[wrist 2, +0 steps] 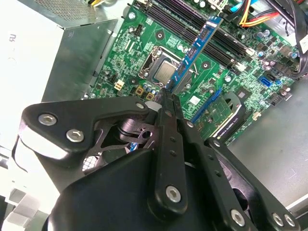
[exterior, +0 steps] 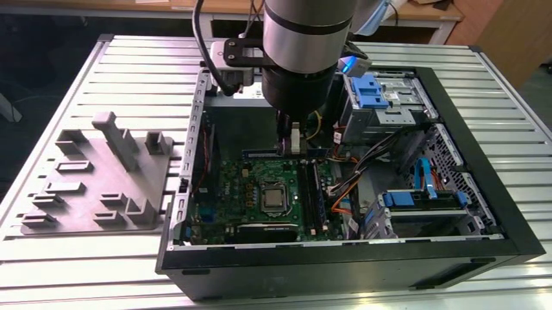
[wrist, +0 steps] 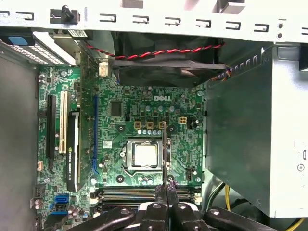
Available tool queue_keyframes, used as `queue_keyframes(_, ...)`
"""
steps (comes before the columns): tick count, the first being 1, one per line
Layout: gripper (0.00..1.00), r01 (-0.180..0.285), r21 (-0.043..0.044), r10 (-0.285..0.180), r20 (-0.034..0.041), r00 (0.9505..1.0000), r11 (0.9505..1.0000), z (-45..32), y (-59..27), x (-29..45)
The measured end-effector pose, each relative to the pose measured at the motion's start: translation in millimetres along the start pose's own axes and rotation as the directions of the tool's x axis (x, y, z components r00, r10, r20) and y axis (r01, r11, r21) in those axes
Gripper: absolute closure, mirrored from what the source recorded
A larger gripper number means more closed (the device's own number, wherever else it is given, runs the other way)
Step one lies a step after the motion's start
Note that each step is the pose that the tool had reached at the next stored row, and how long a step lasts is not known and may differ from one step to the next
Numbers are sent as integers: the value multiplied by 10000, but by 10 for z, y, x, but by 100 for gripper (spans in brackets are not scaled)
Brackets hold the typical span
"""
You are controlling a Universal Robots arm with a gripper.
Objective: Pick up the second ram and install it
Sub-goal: 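Insert the second ram into the second slot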
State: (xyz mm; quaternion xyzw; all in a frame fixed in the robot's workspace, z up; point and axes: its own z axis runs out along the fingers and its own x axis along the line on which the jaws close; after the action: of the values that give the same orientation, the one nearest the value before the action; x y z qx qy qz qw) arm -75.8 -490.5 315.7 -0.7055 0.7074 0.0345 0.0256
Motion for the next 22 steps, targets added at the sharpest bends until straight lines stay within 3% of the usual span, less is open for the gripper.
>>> queue_keyframes(12, 92, -30, 0, 30, 0, 10000, 10000, 0, 0, 0)
queue_keyframes(17, 92, -848, 71, 848, 14, 9964, 9964, 7, 0, 0)
queue_keyframes(22, 92, -1750, 146, 1750, 36, 9846, 9845, 11, 0, 1)
